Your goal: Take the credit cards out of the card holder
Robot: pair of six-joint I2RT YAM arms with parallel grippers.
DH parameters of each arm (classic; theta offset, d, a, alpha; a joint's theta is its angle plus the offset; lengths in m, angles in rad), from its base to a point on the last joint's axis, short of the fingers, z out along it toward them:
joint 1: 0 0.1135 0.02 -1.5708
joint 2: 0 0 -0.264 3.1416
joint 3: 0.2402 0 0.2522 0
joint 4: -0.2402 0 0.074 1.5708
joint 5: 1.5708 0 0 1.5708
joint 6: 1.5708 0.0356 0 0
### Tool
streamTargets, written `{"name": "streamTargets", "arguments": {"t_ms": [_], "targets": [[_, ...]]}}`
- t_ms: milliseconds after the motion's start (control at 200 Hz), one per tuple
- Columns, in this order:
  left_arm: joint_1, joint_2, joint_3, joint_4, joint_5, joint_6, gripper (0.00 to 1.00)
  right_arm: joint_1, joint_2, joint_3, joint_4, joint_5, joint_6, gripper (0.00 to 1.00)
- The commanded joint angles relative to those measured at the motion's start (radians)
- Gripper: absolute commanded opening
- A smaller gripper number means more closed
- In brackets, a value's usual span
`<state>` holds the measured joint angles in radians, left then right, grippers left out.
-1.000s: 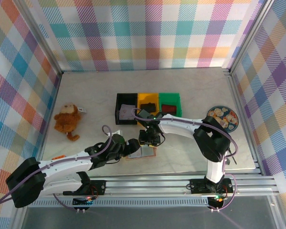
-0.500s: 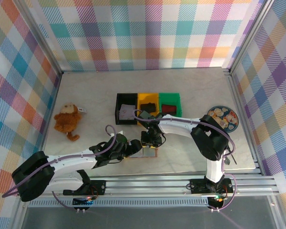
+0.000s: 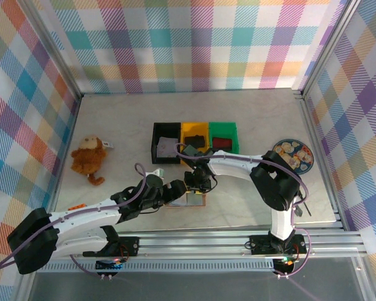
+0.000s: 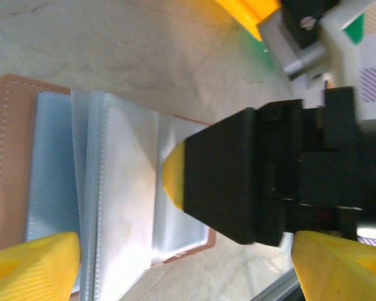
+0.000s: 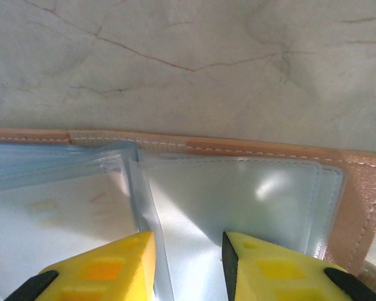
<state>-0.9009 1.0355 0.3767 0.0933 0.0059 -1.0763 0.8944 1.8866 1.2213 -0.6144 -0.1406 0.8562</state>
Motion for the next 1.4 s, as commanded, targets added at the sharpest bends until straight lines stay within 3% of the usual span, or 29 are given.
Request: {"name": "streamTargets", "arguments": {"t_ms": [0,115,420,645,1075,1395], "targets": [[-0.004,-0.017,0.039,0.075,-0.009,0.018,0.88,0.009,0.028,0.014,0.026,-0.028,0.016,0.35],[-0.004,0.002,0.053,0.058,0.001,0.023,0.88,0.010,0.031,0.014,0.031,-0.030,0.018,0.35],[-0.003,-0.114,0.102,-0.163,-0.120,0.061,0.89,0.009,0.040,0.017,0.037,-0.043,0.019,0.33],[-0.004,-0.022,0.076,-0.054,-0.045,0.032,0.89,0.009,0.046,0.023,0.036,-0.045,0.021,0.33],[-0.004,0.019,-0.019,0.035,-0.009,-0.034,0.89,0.009,0.046,0.026,0.039,-0.050,0.023,0.32],[-0.004,0.011,-0.007,-0.027,-0.010,-0.015,0.89,0.009,0.049,0.023,0.044,-0.056,0.024,0.31]]}}
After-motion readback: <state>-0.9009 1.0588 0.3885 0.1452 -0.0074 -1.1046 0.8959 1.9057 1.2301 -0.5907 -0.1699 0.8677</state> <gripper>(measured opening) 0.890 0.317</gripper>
